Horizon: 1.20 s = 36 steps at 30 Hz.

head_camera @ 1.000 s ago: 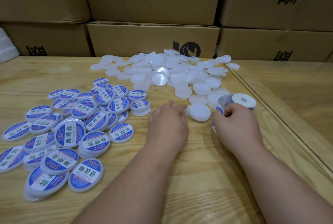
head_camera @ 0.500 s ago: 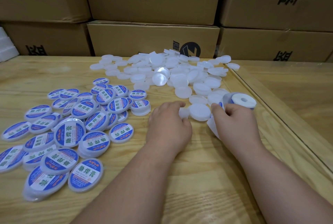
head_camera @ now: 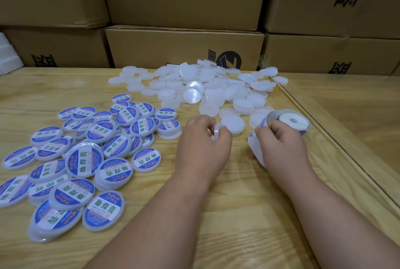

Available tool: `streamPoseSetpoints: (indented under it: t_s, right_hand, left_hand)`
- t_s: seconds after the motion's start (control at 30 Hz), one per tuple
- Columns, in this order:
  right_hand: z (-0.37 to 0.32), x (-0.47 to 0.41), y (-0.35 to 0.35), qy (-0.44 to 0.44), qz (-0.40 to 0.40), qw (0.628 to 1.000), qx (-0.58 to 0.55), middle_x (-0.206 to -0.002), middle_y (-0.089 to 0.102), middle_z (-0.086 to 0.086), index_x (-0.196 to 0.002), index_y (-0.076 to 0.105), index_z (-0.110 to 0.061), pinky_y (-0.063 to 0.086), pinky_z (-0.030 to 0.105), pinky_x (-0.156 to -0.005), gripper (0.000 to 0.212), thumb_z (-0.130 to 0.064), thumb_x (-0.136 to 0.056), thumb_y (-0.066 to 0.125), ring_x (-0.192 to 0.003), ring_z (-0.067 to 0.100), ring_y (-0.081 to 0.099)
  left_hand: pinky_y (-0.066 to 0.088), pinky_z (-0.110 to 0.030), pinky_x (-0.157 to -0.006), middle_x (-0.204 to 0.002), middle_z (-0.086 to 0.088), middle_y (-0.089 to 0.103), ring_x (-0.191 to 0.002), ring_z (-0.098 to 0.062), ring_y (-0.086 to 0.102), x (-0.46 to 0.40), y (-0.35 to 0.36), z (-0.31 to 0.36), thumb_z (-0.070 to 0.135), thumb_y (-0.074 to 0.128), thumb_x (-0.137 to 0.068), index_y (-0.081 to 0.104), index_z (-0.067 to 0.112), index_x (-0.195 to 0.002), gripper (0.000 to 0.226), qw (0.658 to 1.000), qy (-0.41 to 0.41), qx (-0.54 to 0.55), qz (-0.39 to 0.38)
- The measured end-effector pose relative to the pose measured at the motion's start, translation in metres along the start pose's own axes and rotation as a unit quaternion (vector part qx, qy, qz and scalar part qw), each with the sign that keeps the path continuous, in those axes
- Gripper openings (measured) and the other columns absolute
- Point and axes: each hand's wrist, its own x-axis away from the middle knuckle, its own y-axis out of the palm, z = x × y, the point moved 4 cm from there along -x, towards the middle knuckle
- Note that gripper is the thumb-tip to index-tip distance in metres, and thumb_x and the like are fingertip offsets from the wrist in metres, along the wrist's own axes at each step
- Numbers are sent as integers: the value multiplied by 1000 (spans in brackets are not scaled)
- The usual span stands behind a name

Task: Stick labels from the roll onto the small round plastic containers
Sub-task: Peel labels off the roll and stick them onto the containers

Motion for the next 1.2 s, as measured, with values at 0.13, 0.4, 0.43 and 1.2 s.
streamPoseSetpoints:
  t_s: [0.13, 0.4, 0.43, 1.2]
  right_hand:
    - [-3, 1, 1, -18, -11, 1000, -3, -52, 24, -14, -59, 29, -21, 27, 18, -42, 28, -25, -77, 51, -50, 8, 25]
    - [3, 0, 9, -45, -52, 998, -6, -60, 60, -17, -73, 67, -18, 40, 11, -53, 21, -30, -90, 73, -56, -2, 51]
    - [1, 1, 9, -49, -58, 997, -6, -61, 60, -16, -74, 67, -18, 40, 11, -54, 20, -28, -90, 73, -57, -2, 51]
    - [-4, 7, 11, -22, -139, 990, 11, -90, 76, -23, -99, 77, -30, 48, 19, -76, 18, -20, -96, 63, -94, -6, 68]
  left_hand:
    - [43, -35, -55, -64, 3, 57, -62, -19, 52, 3, 2, 3, 33, 51, -77, 54, 14, -74, 20, 1000, -1, 7, -30]
    - [47, -14, -61, -93, 24, 71, -82, 3, 65, -1, 6, -3, 16, 58, -86, 47, 28, -76, 18, 994, -18, 77, -82]
    - [45, -11, -58, -91, 20, 71, -79, 2, 64, -1, 5, -1, 19, 61, -89, 48, 33, -80, 21, 993, -13, 86, -81]
    - [47, -9, -67, -92, 21, 67, -83, 1, 63, 0, 7, 3, 27, 69, -90, 61, 47, -102, 25, 987, 14, 125, -98]
